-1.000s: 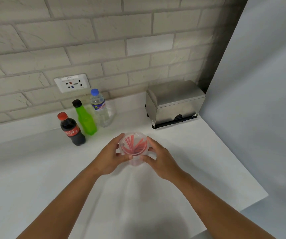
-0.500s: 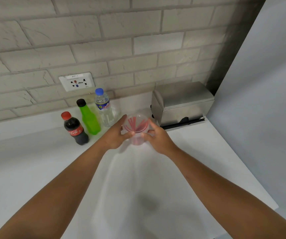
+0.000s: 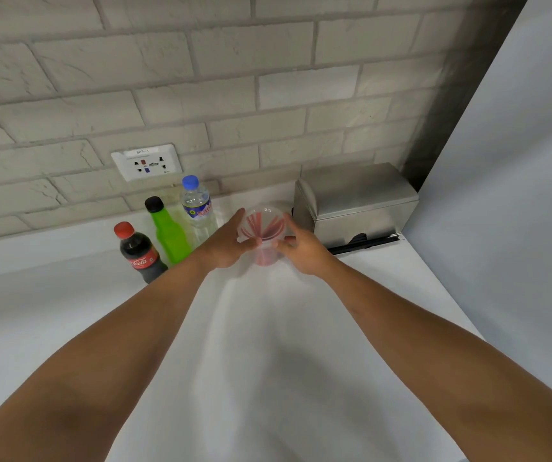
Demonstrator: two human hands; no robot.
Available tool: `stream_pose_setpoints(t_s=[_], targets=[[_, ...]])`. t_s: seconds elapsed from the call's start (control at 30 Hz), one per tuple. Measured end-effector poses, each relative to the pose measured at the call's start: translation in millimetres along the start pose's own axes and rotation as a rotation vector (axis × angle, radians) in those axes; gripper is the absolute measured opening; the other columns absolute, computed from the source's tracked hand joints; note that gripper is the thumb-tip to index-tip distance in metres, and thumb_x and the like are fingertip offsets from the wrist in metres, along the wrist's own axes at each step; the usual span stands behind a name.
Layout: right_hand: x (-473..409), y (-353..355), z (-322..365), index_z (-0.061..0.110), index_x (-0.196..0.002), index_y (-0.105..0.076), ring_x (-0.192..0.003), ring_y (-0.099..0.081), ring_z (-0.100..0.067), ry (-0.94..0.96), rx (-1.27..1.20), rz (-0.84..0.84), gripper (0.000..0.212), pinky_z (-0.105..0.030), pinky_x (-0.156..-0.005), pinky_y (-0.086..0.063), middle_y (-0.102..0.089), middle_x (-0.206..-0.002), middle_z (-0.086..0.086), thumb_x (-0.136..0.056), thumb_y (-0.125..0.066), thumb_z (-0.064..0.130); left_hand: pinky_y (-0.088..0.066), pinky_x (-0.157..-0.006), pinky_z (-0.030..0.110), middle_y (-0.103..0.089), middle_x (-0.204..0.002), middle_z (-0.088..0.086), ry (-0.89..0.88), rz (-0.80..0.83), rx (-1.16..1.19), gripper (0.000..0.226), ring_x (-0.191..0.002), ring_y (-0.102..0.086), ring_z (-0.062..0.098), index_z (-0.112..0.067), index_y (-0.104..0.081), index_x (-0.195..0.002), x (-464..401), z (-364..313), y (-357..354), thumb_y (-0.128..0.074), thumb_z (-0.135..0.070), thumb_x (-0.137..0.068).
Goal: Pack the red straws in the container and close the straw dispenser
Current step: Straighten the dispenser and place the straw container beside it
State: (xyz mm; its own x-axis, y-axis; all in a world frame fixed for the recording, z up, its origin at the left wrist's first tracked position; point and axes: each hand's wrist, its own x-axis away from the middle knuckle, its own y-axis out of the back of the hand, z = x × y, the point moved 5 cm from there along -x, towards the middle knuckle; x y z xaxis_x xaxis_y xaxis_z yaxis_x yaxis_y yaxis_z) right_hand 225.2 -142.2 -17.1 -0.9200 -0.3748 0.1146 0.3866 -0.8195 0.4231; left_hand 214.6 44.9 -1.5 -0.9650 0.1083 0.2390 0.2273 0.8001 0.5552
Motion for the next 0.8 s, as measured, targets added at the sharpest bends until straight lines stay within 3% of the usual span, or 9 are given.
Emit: stream_pose_setpoints(t_s=[0.1, 0.23, 0.33, 0.47, 0.63, 0.73, 0.8], targets=[[2.5, 0.4, 0.6, 0.018, -0.166, -0.019, -0.134, -0.056, -0.026, -0.024, 0.023, 0.007, 0.076, -0.023, -0.1, -0.044, -0.049, -0.157, -0.009, -0.104, -0.064, 0.014, -0.034, -0.12, 0.035, -0.027, -0.17, 0.009, 0.008, 0.011, 0.005, 0.099, -0.152, -0.035, 0.027, -0.015, -0.003, -0.166, 0.4, 1.1, 0.0, -0.072, -0.03, -0.096], [16.8, 7.3, 12.9, 0.022, -0.167, -0.014, -0.136, -0.059, -0.031, -0.019, 0.059, -0.015, 0.083, -0.042, -0.112, -0.049, -0.047, -0.161, -0.007, -0.103, -0.066, 0.017, -0.026, -0.124, 0.035, -0.023, -0.171, 0.008, -0.011, -0.038, -0.087, 0.101, -0.155, -0.028, 0.026, -0.013, -0.003, -0.165, 6.7, 0.0, 0.8, -0.07, -0.041, -0.096], [35.8, 20.3, 23.2, 0.027, -0.166, -0.021, -0.136, -0.06, -0.026, 0.012, 0.124, -0.016, 0.079, -0.043, -0.113, -0.048, -0.046, -0.163, -0.001, -0.101, -0.066, 0.024, -0.016, -0.122, 0.026, -0.014, -0.173, 0.007, -0.071, -0.12, -0.157, 0.098, -0.158, -0.017, 0.022, -0.013, -0.005, -0.165, 10.5, -8.2, 2.5, -0.068, -0.045, -0.096], [67.3, 48.5, 32.4, 0.03, -0.163, -0.03, -0.136, -0.058, -0.015, 0.019, 0.159, -0.034, 0.076, -0.038, -0.111, -0.05, -0.046, -0.163, 0.002, -0.097, -0.066, 0.038, -0.013, -0.126, 0.035, -0.009, -0.174, 0.01, -0.156, -0.194, -0.289, 0.096, -0.16, -0.006, 0.022, -0.013, -0.01, -0.165, 18.3, -33.4, 3.9, -0.067, -0.046, -0.096], [97.2, 94.4, 36.9, 0.04, -0.155, -0.043, -0.127, -0.062, -0.006, 0.02, 0.163, -0.042, 0.063, -0.031, -0.108, -0.051, -0.06, -0.148, 0.003, -0.097, -0.066, 0.041, -0.024, -0.125, 0.041, -0.03, -0.165, 0.016, -0.312, -0.257, -0.299, 0.08, -0.155, -0.022, 0.028, -0.005, -0.029, -0.159, 33.5, -77.2, -15.3, -0.069, -0.036, -0.097], [106.6, 124.6, 34.7, 0.035, -0.154, -0.047, -0.113, -0.058, 0.005, 0.065, 0.229, -0.114, 0.057, -0.009, -0.09, -0.044, -0.06, -0.138, 0.008, -0.101, -0.066, 0.034, -0.029, -0.12, 0.036, -0.04, -0.157, 0.016, -0.385, -0.282, -0.297, 0.075, -0.147, -0.034, 0.03, -0.002, -0.037, -0.155, 38.0, -97.4, -32.0, -0.072, -0.03, -0.095], [111.7, 146.2, 30.0, 0.035, -0.154, -0.047, -0.117, -0.052, 0.002, 0.086, 0.263, -0.16, 0.055, -0.01, -0.088, -0.039, -0.055, -0.137, 0.013, -0.102, -0.064, 0.035, -0.033, -0.119, 0.037, -0.042, -0.156, 0.015, -0.415, -0.289, -0.29, 0.074, -0.145, -0.038, 0.029, -0.004, -0.037, -0.155, 38.5, -108.4, -46.1, -0.071, -0.032, -0.095]])
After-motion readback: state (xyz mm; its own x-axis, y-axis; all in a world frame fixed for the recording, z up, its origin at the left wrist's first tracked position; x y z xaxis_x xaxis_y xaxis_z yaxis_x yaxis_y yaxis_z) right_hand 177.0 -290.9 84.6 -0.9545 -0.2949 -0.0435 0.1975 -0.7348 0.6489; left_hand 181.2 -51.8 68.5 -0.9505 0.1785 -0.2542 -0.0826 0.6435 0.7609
